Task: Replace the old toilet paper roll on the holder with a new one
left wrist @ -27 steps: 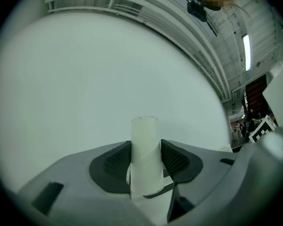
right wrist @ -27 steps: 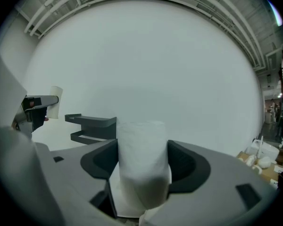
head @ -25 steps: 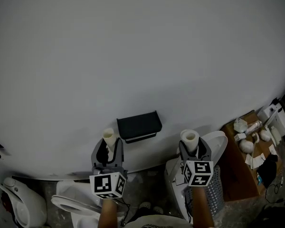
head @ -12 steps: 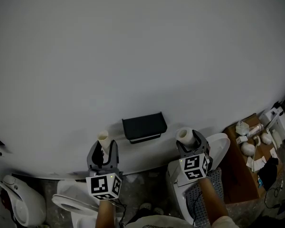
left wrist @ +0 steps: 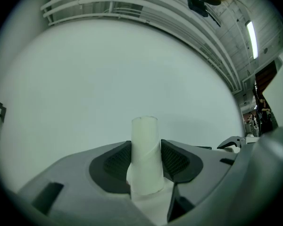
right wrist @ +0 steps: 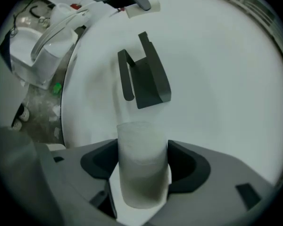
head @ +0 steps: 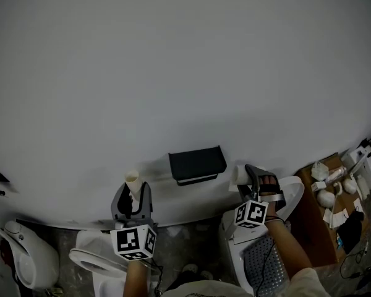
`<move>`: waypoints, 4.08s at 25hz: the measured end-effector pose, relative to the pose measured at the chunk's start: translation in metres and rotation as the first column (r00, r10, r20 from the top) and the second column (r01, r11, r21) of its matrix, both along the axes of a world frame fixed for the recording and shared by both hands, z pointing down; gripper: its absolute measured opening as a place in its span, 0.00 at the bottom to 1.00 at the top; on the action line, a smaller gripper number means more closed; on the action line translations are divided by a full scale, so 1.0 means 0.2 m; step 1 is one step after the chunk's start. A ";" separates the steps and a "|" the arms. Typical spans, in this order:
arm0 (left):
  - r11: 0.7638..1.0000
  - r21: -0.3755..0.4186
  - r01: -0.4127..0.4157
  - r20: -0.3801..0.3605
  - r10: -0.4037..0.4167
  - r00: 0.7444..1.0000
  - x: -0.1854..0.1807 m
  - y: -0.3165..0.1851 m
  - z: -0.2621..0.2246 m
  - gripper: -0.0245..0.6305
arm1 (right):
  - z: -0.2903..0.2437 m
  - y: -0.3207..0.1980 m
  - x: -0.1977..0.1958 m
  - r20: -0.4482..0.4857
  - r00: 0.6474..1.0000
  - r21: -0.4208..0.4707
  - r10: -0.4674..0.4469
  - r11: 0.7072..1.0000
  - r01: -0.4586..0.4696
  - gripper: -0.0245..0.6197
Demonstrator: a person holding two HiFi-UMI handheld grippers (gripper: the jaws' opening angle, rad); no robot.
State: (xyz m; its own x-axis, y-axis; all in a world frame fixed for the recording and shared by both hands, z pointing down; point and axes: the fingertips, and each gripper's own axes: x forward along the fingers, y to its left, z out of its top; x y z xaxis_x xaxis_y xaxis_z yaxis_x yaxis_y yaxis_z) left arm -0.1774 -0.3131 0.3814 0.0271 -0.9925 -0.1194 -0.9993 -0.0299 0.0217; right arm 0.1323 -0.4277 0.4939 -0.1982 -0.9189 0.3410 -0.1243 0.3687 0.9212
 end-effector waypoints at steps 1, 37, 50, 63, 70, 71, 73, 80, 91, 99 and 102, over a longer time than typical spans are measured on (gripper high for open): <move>1.000 -0.002 0.001 0.002 -0.001 1.000 0.00 0.00 0.00 0.34 | -0.01 0.00 -0.02 -0.020 1.000 0.011 -0.012 1.000 0.012 0.51; 0.991 -0.024 0.135 0.074 -0.133 0.988 -0.24 0.24 0.01 0.34 | 0.14 0.05 -0.56 -0.120 0.967 0.070 -0.223 0.970 0.233 0.51; 0.974 -0.047 0.222 0.085 -0.218 0.972 -0.39 0.41 0.05 0.34 | 0.14 0.14 -0.87 -0.088 0.947 0.081 -0.308 0.946 0.315 0.51; 0.977 -0.033 0.211 0.085 -0.207 0.975 -0.38 0.44 0.02 0.34 | 0.08 0.30 -0.93 0.041 0.934 0.064 -0.354 0.934 0.351 0.59; 0.991 -0.024 0.132 0.070 -0.130 0.989 -0.22 0.31 -0.04 0.34 | -0.09 0.38 -0.76 0.313 0.907 0.087 -0.283 0.959 0.269 0.48; 0.992 -0.027 0.124 0.069 -0.122 0.990 -0.20 0.29 -0.04 0.34 | -0.13 0.37 -0.72 0.384 0.889 0.078 -0.251 0.968 0.240 0.44; 0.994 -0.028 0.107 0.065 -0.105 0.992 -0.16 0.25 -0.05 0.34 | -0.22 0.36 -0.63 0.547 0.819 0.039 -0.173 0.983 0.181 0.37; 0.997 -0.013 0.078 0.034 -0.078 0.996 -0.06 0.17 -0.09 0.34 | -0.44 0.27 -0.29 0.877 0.480 -0.023 0.009 0.999 0.023 0.12; 0.997 0.004 0.079 -0.002 -0.079 0.997 -0.03 0.14 -0.14 0.34 | -0.47 0.26 -0.11 0.976 0.183 -0.116 0.120 0.993 -0.032 0.02; 0.998 -0.007 0.068 0.009 -0.068 0.998 -0.01 0.13 -0.12 0.34 | -0.49 0.27 -0.11 0.976 0.180 -0.120 0.125 0.992 -0.036 0.02; 0.998 -0.014 0.068 0.015 -0.068 0.998 -0.01 0.12 -0.11 0.34 | -0.52 0.27 -0.13 0.974 0.196 -0.107 0.111 0.994 -0.031 0.02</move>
